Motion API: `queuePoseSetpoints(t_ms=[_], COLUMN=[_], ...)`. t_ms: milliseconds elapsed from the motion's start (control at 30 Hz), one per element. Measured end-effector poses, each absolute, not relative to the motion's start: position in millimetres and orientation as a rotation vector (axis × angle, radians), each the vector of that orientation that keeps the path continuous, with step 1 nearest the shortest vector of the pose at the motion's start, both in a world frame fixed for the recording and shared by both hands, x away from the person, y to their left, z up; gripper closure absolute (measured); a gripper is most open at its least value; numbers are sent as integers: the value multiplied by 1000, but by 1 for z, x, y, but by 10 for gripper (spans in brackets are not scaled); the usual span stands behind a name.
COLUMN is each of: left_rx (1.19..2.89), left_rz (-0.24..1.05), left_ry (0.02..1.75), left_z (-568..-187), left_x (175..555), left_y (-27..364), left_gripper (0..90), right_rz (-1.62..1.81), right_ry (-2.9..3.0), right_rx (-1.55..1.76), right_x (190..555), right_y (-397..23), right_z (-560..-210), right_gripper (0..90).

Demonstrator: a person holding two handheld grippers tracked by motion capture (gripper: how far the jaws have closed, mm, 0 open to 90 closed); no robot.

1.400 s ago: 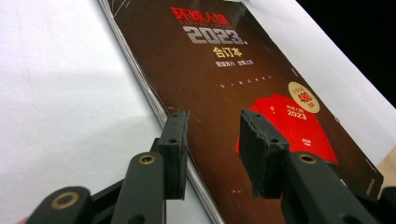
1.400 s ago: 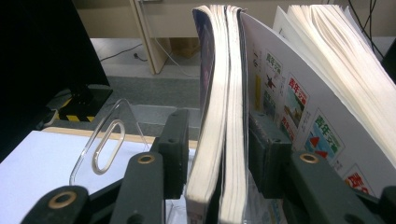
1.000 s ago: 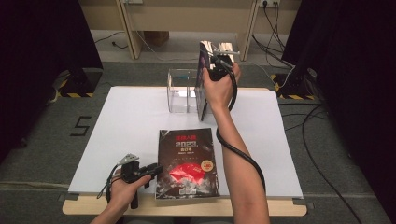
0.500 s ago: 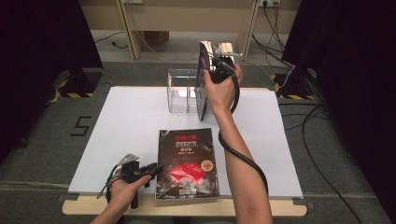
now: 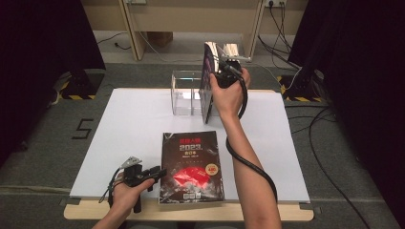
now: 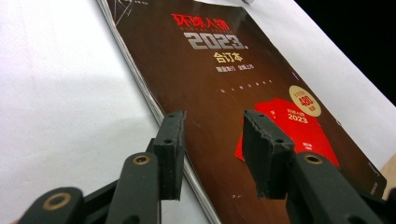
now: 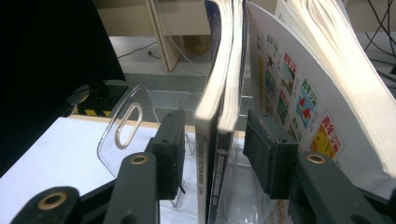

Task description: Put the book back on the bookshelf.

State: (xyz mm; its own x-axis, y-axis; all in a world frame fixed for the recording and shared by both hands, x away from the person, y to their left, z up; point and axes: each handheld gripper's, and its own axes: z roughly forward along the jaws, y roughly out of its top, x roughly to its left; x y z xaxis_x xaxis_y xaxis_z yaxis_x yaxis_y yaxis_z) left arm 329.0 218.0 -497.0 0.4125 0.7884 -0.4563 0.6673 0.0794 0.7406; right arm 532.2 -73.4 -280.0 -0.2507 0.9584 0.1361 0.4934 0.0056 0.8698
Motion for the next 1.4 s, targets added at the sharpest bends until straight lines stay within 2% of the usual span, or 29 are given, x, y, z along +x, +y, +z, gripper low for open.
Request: queuePoseSetpoints(t_ms=[900, 1400], left_rx=[1631, 1631], left_rz=[160, 170], left_ry=[1317, 1335], left_z=[-498, -500], left_x=[330, 333], left_y=[220, 222], left_gripper=[581, 581], right_rz=[1180, 1145], right_ry=[1814, 1856], right_rx=[1485, 1532], right_x=[496, 462], right_y=[-95, -126], right_z=[-287, -318], right_gripper=[559, 556])
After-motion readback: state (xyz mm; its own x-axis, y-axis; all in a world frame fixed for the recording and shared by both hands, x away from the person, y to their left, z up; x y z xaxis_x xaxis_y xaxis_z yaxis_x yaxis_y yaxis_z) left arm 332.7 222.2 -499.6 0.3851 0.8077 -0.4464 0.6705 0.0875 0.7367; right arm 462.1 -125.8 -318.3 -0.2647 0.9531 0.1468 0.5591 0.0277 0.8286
